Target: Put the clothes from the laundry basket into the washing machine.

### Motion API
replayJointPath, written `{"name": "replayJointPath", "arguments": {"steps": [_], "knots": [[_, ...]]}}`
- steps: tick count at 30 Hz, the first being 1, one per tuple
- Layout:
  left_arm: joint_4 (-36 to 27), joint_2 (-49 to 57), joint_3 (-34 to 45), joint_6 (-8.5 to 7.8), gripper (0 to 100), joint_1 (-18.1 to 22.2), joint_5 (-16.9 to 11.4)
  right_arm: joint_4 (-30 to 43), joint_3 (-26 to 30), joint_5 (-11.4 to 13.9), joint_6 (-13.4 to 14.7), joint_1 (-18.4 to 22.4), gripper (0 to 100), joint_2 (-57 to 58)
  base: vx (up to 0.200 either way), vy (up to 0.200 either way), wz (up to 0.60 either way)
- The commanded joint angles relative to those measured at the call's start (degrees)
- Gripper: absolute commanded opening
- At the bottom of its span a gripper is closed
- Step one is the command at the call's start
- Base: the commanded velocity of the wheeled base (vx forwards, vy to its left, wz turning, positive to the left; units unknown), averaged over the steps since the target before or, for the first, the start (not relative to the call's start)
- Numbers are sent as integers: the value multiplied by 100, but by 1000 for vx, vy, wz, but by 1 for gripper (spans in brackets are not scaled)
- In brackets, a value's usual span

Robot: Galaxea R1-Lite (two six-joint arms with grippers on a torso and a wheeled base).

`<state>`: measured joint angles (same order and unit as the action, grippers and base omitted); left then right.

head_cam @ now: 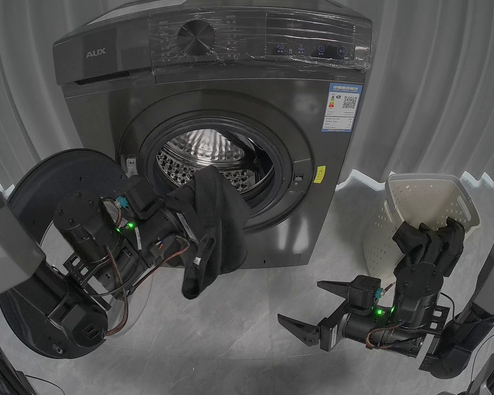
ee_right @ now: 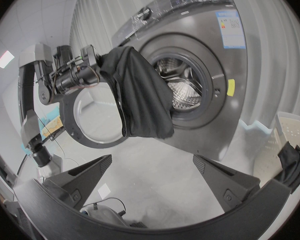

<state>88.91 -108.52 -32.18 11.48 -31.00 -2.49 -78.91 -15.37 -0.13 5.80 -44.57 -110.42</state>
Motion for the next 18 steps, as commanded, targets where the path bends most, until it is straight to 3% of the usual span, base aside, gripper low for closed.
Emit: {"name": "replayJointPath", "arguments": {"steps": [1, 6, 18], "knots": [[4, 358, 274, 12, 0, -213, -164, -283, -18, 145, -27, -105, 100, -41, 0, 0, 0], [4, 314, 344, 3, 0, -512, -217, -441, -599, 163, -18, -34, 100, -384, 0, 0, 0], [4, 358, 388, 29, 0, -644, -349, -573, -1767, 347, -35, 89, 100, -1298, 0, 0, 0]]}}
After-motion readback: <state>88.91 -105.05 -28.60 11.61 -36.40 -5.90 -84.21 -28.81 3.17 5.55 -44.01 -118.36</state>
